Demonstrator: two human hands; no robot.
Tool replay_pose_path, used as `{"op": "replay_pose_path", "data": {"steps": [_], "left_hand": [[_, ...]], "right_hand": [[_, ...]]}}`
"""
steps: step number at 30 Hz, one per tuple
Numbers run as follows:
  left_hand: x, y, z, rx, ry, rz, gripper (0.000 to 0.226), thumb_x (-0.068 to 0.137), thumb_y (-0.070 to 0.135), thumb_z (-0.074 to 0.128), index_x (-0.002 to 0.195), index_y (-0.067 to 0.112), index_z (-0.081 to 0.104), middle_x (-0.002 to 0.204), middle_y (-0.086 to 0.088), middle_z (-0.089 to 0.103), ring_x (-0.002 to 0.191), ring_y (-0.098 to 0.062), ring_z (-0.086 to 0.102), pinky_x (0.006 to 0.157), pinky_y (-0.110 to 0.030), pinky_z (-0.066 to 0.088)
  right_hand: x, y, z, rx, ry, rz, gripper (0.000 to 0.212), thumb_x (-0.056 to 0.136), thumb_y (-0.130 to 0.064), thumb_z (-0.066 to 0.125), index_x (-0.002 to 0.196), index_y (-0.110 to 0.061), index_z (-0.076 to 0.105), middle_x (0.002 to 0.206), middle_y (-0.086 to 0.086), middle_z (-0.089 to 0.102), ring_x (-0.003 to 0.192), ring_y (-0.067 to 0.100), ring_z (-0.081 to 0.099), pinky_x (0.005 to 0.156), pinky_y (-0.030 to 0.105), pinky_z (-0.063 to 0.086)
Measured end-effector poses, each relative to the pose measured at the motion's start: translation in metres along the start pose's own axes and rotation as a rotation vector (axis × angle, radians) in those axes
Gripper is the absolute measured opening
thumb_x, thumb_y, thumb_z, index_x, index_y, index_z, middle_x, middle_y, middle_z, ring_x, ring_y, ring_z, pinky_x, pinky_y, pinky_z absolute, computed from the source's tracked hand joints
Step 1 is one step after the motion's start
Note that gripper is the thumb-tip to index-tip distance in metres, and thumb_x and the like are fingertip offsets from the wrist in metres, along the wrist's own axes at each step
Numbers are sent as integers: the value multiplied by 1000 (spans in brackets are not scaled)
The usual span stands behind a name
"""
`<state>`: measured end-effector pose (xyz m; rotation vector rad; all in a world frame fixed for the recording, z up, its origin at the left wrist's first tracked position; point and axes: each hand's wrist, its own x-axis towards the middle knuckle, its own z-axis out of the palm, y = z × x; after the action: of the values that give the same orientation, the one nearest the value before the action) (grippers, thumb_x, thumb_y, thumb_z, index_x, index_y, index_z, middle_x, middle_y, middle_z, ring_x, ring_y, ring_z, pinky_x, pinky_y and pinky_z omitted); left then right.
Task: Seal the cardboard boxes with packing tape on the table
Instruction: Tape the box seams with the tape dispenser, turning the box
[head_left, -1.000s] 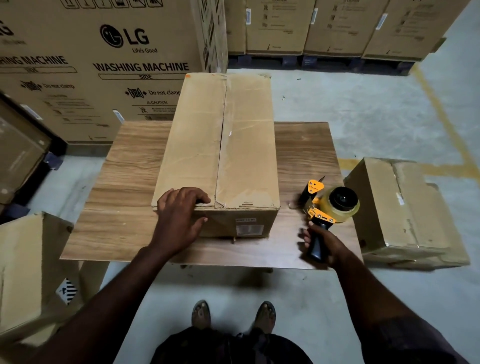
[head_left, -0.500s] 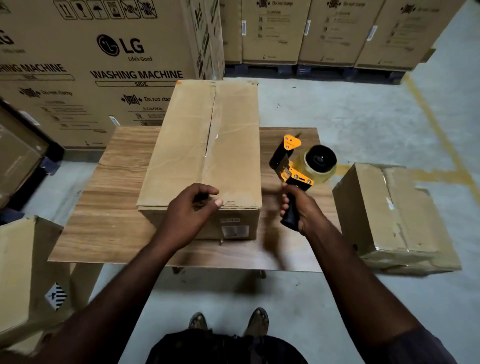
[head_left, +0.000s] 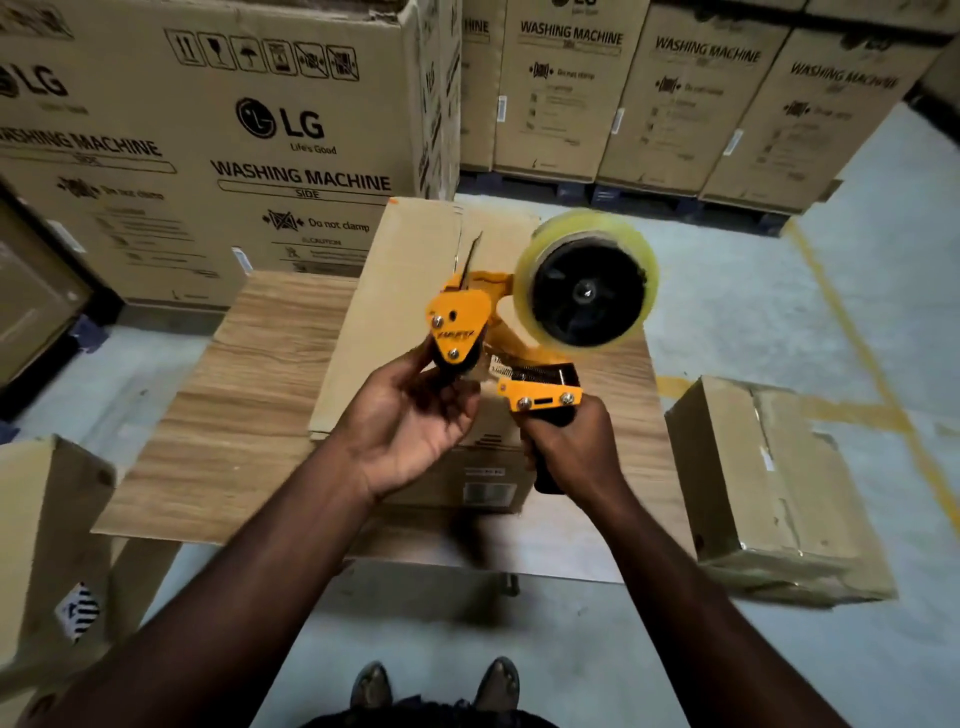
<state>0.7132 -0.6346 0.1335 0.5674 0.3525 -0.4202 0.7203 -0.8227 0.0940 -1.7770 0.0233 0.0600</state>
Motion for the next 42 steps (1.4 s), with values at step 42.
{"op": "replay_pose_path", "data": {"steps": [42], "left_hand": [[-50,74,-160,880,475,289,22,104,7,48,92,11,66,72,-14,68,52,-11,60,51,-19,51]], "right_hand": [[34,-5,48,-774,-315,-308,53,66,-66,63,88,-21,78,63,-2,67,55,15,59,52,38,45]]}}
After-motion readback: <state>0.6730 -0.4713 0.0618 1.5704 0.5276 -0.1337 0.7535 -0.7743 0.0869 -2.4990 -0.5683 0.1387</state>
